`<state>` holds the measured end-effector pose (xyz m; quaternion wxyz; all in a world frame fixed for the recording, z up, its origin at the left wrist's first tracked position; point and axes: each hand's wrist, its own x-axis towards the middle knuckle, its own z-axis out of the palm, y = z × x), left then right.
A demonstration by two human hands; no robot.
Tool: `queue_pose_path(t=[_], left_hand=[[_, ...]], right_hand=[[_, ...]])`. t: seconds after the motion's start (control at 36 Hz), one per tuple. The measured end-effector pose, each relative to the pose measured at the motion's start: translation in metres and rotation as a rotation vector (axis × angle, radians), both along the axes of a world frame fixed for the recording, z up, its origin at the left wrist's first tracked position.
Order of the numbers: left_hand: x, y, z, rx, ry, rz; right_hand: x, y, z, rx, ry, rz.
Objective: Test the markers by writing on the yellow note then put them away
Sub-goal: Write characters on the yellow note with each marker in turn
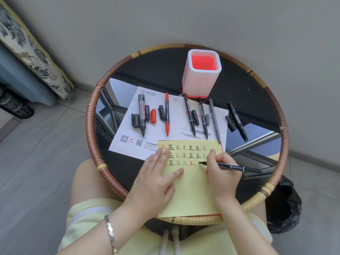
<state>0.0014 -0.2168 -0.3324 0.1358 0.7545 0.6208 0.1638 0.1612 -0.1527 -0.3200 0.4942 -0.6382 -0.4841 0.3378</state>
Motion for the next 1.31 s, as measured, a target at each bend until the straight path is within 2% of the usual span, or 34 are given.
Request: queue_pose_path(t=[0.67, 0.86, 1.31], left_hand=[[0.001, 0.0, 0.002, 0.002, -0.002, -0.001], [0.001, 0.0, 0.0, 0.002, -0.01, 0.0], [0.001, 0.001, -0.001, -0.013, -0.002, 0.004]], right_hand=[[0.002, 0.001, -0.009, 0.063, -0.061, 0.094], [0.002, 0.002, -0.011, 0.051, -0.076, 0.021], [0.002, 0.001, -0.01, 0.058, -0.05, 0.044]])
